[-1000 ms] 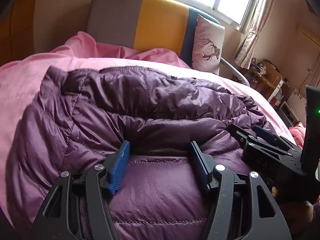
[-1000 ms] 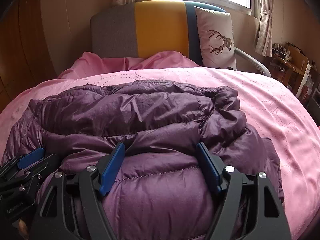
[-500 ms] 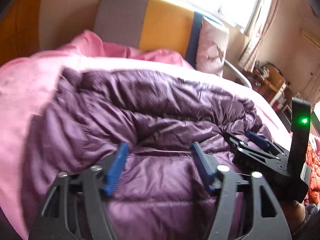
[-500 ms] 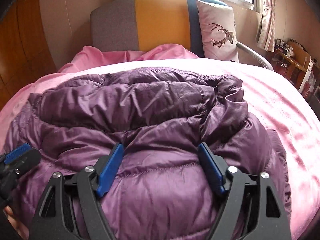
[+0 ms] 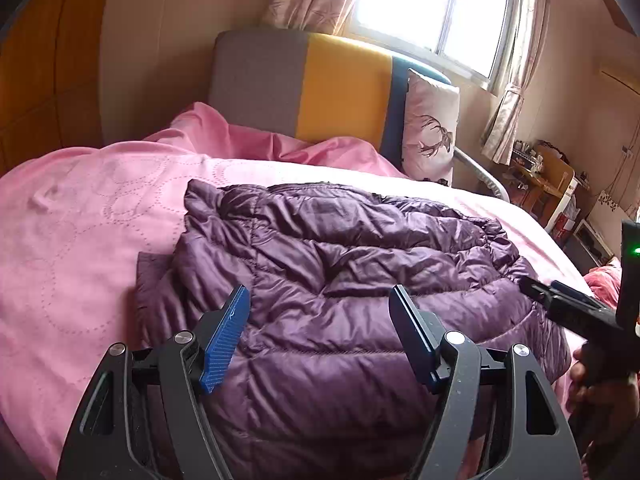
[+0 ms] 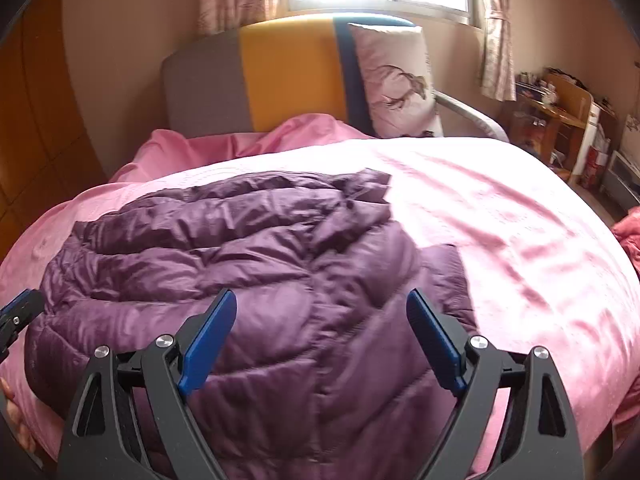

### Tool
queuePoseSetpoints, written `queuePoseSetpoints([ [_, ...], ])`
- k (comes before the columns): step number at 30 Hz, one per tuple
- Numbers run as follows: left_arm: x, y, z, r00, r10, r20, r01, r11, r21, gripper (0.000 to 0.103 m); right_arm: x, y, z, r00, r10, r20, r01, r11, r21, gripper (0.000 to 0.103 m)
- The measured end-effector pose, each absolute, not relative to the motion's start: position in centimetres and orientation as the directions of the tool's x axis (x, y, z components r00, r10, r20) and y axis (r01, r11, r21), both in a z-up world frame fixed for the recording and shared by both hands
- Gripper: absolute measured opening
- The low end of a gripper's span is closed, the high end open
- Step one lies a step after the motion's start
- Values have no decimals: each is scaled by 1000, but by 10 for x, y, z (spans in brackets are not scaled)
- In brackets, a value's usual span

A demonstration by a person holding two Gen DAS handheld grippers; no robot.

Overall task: Fold large clothes
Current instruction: 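Press the folded jacket flat with both open grippers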

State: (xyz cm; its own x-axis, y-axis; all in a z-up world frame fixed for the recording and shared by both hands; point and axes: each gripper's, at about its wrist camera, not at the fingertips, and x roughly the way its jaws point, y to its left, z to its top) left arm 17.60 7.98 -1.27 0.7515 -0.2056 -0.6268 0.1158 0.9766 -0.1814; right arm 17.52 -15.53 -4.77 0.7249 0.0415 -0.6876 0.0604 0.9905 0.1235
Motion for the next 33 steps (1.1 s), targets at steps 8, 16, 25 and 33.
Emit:
queuePoseSetpoints([
  [8, 175, 96, -26, 734, -204, -648, 100, 976, -195, 71, 171, -189, -65, 675, 18, -738, 149, 976, 160, 87],
  [16, 184, 112, -50, 689, -233, -686, 97, 968, -232, 71, 169, -199, -88, 641, 44, -766, 183, 961, 209, 90],
  [25, 193, 116, -76, 657, -265, -706, 96, 958, -271, 71, 170, -200, -103, 635, 77, -769, 167, 958, 234, 94],
  [33, 166, 104, -33, 716, -223, -661, 89, 969, -230, 71, 149, -218, -84, 661, 111, -742, 188, 933, 306, 100],
])
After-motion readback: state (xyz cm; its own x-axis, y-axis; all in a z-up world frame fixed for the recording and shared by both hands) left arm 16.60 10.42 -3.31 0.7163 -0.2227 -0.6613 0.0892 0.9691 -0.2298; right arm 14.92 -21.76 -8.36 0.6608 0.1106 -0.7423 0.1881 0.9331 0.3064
